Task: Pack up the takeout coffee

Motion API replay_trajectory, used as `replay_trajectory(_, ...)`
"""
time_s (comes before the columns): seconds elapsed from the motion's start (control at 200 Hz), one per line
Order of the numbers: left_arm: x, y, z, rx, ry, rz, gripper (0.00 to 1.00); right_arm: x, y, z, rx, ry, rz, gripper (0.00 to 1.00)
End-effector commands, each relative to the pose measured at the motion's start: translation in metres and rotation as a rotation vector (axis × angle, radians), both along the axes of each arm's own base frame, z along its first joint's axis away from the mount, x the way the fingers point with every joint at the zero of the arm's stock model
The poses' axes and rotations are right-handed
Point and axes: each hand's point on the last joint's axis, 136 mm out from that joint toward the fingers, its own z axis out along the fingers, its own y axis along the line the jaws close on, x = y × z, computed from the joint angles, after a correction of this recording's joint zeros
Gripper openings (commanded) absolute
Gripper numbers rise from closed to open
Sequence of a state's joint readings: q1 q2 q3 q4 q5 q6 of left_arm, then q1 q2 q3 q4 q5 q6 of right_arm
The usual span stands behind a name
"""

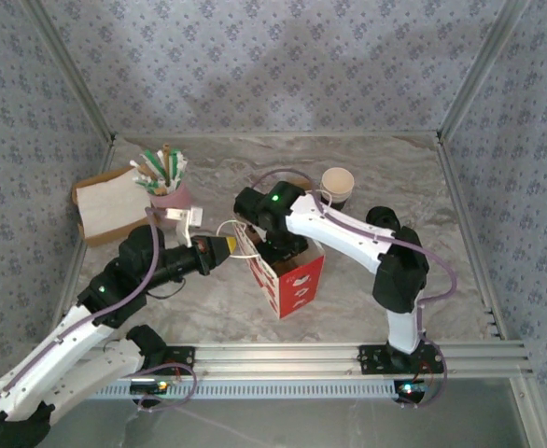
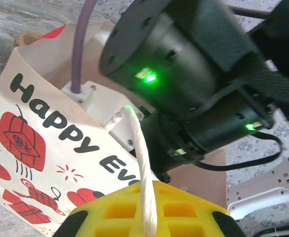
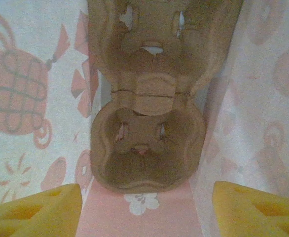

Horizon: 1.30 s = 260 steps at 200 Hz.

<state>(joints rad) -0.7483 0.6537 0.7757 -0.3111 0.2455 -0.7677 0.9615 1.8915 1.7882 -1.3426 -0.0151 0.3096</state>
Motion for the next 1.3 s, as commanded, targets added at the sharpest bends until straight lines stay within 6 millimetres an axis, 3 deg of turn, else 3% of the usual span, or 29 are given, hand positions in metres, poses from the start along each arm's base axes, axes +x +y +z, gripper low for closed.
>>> replay_trajectory(0.0,0.002,-0.002,0.010,-0.010,-0.043,0.000,0.00,-0.002,-0.002,0.029,0.052,-0.036,-0.024,0.74)
replay_trajectory(0.17,0.006,-0.002,0.007,0.002,-0.042,0.011,0.00,0.000,0.000,0.051,0.120,-0.077,-0.034,0.80)
replay_trajectory(0.45,0.010,0.000,0.009,0.008,-0.051,0.031,0.01,0.007,0.006,0.106,0.330,-0.183,-0.071,1.00)
replay_trajectory(0.814,0.016,0.004,0.008,0.036,-0.060,0.069,0.04,0.009,0.014,0.167,0.577,-0.259,-0.090,1.00)
replay_trajectory(1.069,0.029,0.019,0.005,0.060,-0.044,0.141,0.21,0.004,-0.008,0.210,0.663,-0.389,-0.079,1.00)
replay_trajectory(1.189,0.036,0.023,0.011,0.046,-0.040,0.152,0.28,-0.002,-0.025,0.222,0.675,-0.439,-0.080,1.00)
replay_trajectory(1.294,0.038,0.023,0.022,0.029,-0.047,0.146,0.43,-0.003,-0.046,0.224,0.662,-0.490,-0.100,1.00)
